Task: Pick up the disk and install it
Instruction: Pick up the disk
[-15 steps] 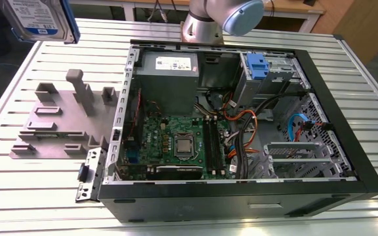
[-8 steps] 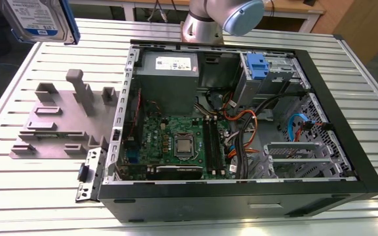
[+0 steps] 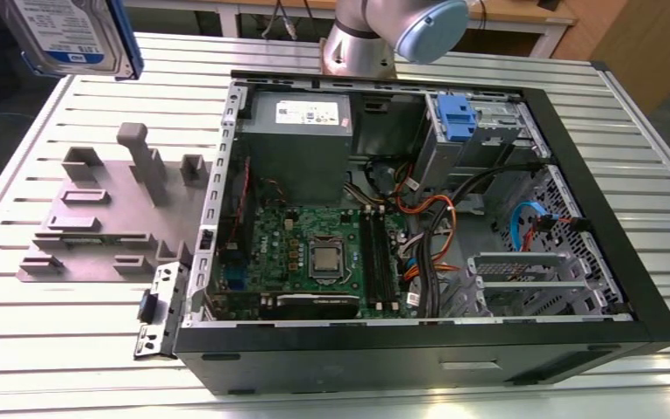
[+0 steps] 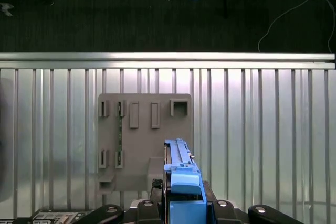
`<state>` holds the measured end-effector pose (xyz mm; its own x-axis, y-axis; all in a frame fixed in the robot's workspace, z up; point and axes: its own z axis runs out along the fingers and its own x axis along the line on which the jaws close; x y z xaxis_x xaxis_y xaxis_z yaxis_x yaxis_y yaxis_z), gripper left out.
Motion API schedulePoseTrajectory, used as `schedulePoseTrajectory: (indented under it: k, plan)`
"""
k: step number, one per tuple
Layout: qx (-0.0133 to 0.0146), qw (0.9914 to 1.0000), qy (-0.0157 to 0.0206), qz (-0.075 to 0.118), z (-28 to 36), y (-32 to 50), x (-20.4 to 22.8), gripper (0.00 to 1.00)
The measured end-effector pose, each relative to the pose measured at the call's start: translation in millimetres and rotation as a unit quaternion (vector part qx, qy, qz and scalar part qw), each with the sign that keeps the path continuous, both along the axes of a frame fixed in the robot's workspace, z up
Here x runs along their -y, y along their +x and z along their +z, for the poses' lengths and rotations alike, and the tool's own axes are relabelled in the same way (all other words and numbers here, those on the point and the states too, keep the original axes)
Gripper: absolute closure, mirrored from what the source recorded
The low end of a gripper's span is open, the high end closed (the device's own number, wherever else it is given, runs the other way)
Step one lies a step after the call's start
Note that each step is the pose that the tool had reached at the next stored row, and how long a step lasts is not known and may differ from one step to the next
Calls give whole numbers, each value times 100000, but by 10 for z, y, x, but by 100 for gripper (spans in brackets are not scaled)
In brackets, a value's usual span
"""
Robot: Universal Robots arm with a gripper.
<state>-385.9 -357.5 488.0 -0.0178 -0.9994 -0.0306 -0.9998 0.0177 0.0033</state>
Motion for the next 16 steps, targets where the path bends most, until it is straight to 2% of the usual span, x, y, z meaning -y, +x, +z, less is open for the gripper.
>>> schedulePoseTrajectory:
  k: [16]
  plan:
    - [2, 100000, -1, 3, 0, 63, 3, 63]
